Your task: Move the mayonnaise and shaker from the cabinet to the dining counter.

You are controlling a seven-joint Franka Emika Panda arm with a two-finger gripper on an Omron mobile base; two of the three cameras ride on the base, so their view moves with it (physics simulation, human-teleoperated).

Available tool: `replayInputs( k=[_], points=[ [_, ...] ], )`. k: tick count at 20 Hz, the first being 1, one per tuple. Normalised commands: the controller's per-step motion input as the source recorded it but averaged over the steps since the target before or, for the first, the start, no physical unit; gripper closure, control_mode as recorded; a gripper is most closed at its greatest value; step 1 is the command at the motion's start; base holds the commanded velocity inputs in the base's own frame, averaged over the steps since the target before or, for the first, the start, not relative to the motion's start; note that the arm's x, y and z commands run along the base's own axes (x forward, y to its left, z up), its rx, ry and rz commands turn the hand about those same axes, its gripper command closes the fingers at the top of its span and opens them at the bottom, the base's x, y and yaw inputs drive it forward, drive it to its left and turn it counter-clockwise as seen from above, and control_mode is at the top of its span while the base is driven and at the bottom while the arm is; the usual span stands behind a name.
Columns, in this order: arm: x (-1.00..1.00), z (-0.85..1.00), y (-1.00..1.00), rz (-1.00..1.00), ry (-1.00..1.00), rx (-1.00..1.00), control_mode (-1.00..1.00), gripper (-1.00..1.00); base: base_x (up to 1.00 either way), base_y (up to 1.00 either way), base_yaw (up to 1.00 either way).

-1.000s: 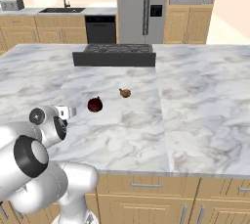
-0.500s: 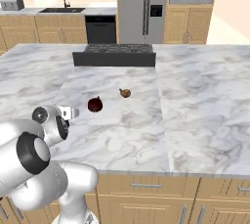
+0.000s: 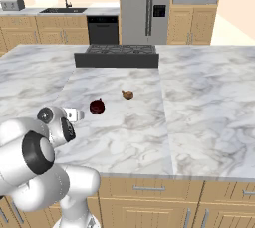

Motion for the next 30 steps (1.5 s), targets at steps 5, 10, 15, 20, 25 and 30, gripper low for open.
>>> replayInputs(
  k=[5, 10, 15, 20, 25, 30],
  points=[
    [-0.13, -0.23, -0.32, 0.0, -0.01, 0.03, -1.0, -1.0, 0.0, 0.0, 0.0],
    [-0.35, -0.06, -0.13, 0.0, -0.09, 0.03, -1.0, -1.0, 0.0, 0.0, 0.0],
    [-0.57, 0.28, 0.0, 0.0, -0.19, 0.02, -1.0, -1.0, 0.0, 0.0, 0.0],
    [-0.5, 0.57, 0.02, 0.0, -0.04, 0.0, -1.0, -1.0, 0.0, 0.0, 0.0],
    [-0.63, 0.96, 0.14, 0.0, 0.17, 0.0, -1.0, -1.0, 0.0, 0.0, 0.0],
    [-0.6, 1.0, 0.24, 0.0, 0.38, -0.01, -1.0, -1.0, 0.0, 0.0, 0.0]
  ],
)
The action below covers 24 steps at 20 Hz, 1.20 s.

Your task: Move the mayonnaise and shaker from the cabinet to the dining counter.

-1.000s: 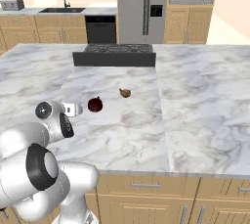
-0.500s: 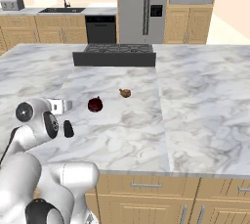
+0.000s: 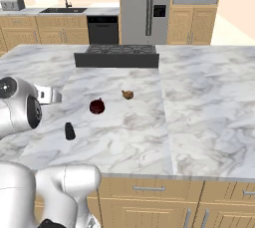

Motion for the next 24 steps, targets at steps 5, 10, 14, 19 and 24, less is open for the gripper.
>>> replayInputs(
  k=[5, 10, 14, 19, 24],
  points=[
    [-0.63, 0.69, 0.06, -0.02, 0.39, -0.06, -1.0, -1.0, 0.0, 0.0, 0.0],
    [-0.52, -0.09, -0.16, -0.07, 0.31, -0.08, -1.0, -1.0, 0.0, 0.0, 0.0],
    [-0.17, -0.28, -0.19, -0.09, 0.3, -0.07, -1.0, -1.0, 0.0, 0.0, 0.0],
    [-0.12, -0.58, -0.28, -0.12, 0.19, 0.0, -1.0, -1.0, 0.0, 0.0, 0.0],
    [-0.1, -0.76, -0.29, -0.13, 0.18, 0.0, -1.0, -1.0, 0.0, 0.0, 0.0]
  ],
)
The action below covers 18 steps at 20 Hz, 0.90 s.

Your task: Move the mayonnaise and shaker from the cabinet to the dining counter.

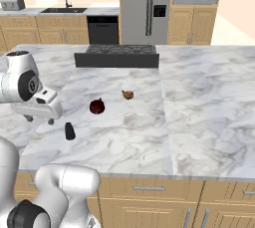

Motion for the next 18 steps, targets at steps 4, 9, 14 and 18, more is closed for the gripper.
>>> replayInputs(
  k=[4, 9, 14, 18],
  points=[
    [-0.11, -0.11, 0.0, -0.02, 0.02, 0.0, 1.0, -1.0, -0.58, 0.16, -0.06],
    [0.0, 0.0, 0.0, 0.0, 0.0, 0.0, 1.0, -1.0, -0.85, 0.96, -0.06],
    [0.0, 0.0, 0.0, 0.0, 0.0, 0.0, 1.0, -1.0, -0.49, 1.0, -0.06],
    [0.0, 0.0, 0.0, 0.0, 0.0, 0.0, 1.0, -1.0, -0.17, 1.0, -0.02]
  ],
)
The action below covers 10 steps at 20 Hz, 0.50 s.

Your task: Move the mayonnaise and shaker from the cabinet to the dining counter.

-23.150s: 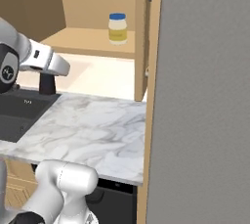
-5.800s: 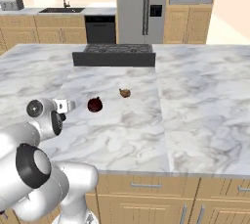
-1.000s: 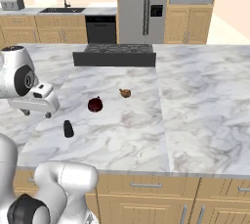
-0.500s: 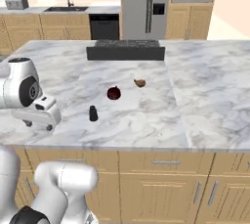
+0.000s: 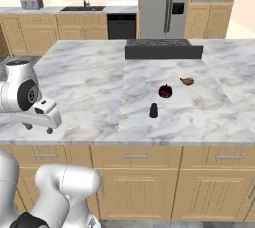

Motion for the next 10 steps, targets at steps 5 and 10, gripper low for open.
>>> replayInputs(
  k=[5, 10],
  points=[
    [0.0, 0.0, 0.0, 0.0, 0.0, 0.0, 1.0, -1.0, 0.0, 1.0, 0.0],
    [0.0, 0.0, 0.0, 0.0, 0.0, 0.0, 1.0, -1.0, 0.0, 1.0, 0.0]
  ],
)
